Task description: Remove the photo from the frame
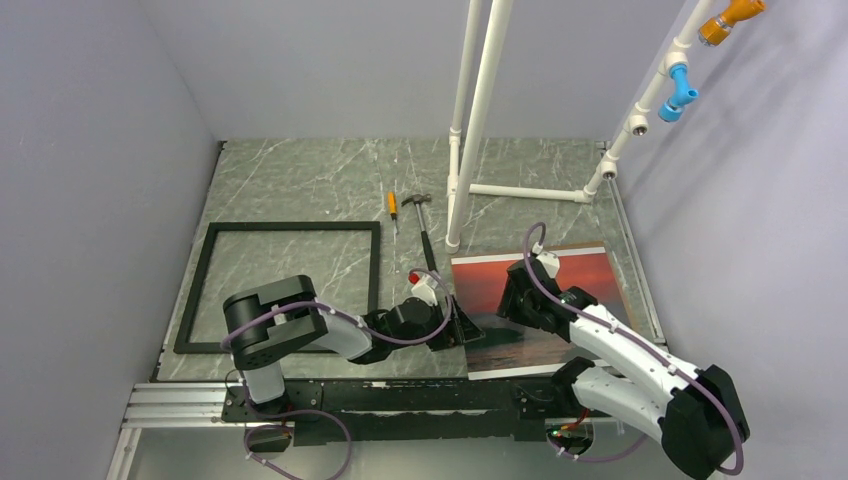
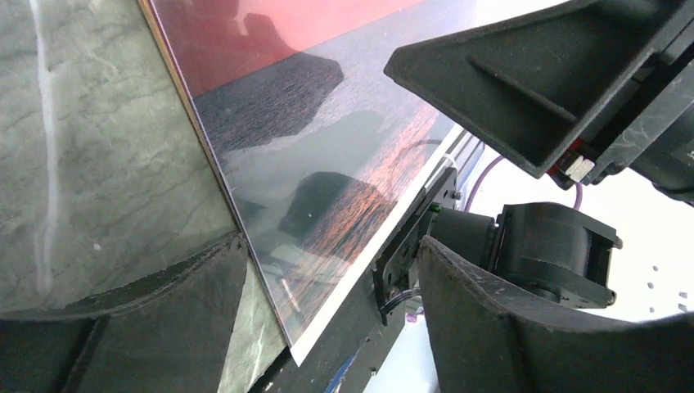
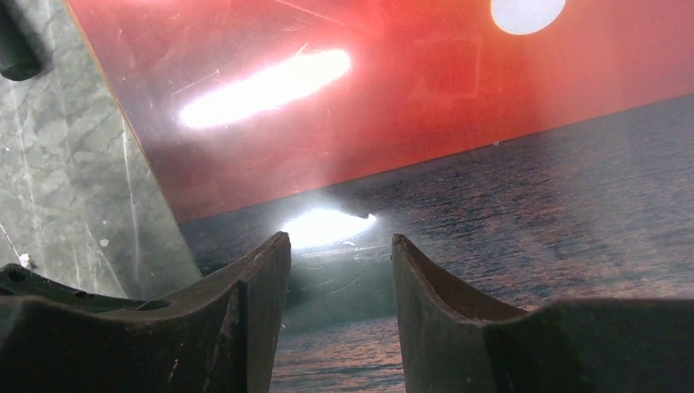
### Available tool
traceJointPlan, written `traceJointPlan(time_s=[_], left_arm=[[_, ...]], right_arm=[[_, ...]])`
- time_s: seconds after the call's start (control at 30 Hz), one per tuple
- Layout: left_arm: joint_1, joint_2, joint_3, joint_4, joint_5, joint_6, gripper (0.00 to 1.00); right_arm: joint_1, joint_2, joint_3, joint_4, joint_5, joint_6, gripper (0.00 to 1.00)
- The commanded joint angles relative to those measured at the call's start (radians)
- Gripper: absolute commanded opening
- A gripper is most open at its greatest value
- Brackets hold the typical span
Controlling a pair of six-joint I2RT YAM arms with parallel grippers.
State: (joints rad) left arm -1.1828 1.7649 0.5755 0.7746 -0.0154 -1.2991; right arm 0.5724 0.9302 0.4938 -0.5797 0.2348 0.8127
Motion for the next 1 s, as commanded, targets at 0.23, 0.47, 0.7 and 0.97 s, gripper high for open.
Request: traceJointPlan(time_s=[0.23,0.47,0.7,0.97], left_arm=[[-0.015,-0.029,-0.015,0.103,0.006,-0.016,0.69],[-0.018,-0.030,-0.019,0.138,0.018,-0.031,0.65],[-0.023,-0.072,-0.041,0.122,-0.014,-0.020,0.67],[-0.014,-0.031,-0.035,0.178,0.006,-0.038,0.67]], right_arm=[[-0.002,0.025,0.002,0.050,0.023,0.014,0.49],[-0.001,0.026,-0.003,0.051,0.015,0.012,0.49],[0.000,0.034,0.002,0.072,-0.030,-0.026,0.51],[-0.002,0.000,0.004,0.075,-0.067,-0.039,0.68]])
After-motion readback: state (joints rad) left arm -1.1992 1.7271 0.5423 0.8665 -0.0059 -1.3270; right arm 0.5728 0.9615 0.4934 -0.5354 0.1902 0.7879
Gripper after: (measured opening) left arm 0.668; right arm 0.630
